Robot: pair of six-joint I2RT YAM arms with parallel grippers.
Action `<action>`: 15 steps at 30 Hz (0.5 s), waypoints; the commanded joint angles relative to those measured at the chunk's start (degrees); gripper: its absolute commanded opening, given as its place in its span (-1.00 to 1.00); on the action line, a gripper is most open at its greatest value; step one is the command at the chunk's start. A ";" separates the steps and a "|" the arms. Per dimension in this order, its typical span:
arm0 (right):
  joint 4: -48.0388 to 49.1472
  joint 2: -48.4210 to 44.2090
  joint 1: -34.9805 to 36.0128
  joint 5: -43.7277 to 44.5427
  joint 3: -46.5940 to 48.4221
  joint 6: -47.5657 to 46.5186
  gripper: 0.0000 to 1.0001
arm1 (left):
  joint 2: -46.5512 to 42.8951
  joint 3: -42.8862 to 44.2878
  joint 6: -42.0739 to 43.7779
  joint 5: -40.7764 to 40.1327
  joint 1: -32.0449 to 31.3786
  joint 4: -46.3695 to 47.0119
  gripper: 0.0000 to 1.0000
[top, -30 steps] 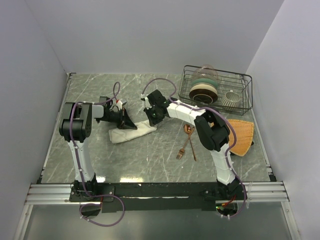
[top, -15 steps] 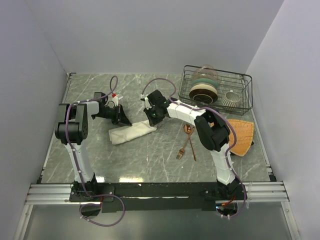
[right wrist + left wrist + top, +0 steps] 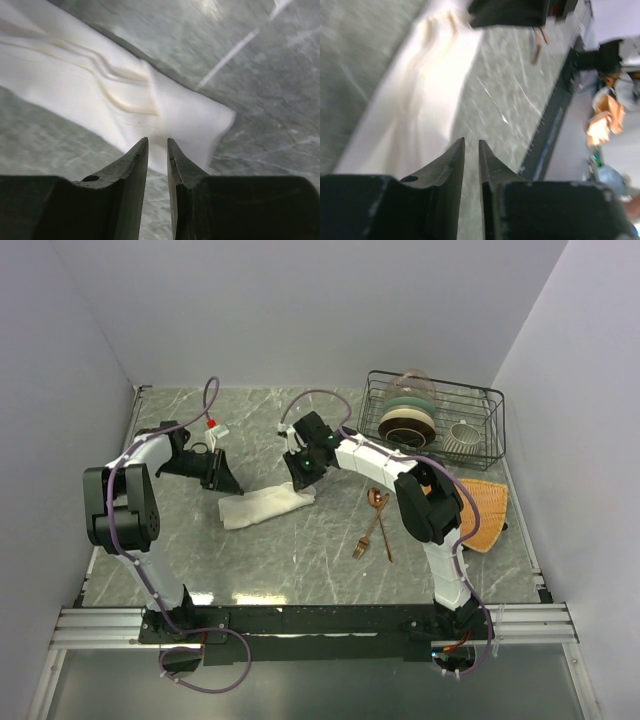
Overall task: Fold the napkin into a case and place the utensils inside
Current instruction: Smooth out the smaller rectangle-folded napkin at the center of the board.
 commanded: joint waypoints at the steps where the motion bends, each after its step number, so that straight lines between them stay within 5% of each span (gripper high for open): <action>1: -0.27 -4.58 0.46 -7.44 5.13 3.58 -0.40 | -0.14 -2.74 11.87 4.75 0.02 -13.12 -0.60; 11: 3.42 0.26 1.69 -13.34 6.01 10.18 -0.41 | 2.67 -10.92 -22.18 -4.11 0.81 16.56 -0.60; 15: 5.61 4.12 1.34 -10.10 4.78 10.27 -0.42 | 7.67 -11.01 -24.51 -5.09 1.34 20.36 -0.59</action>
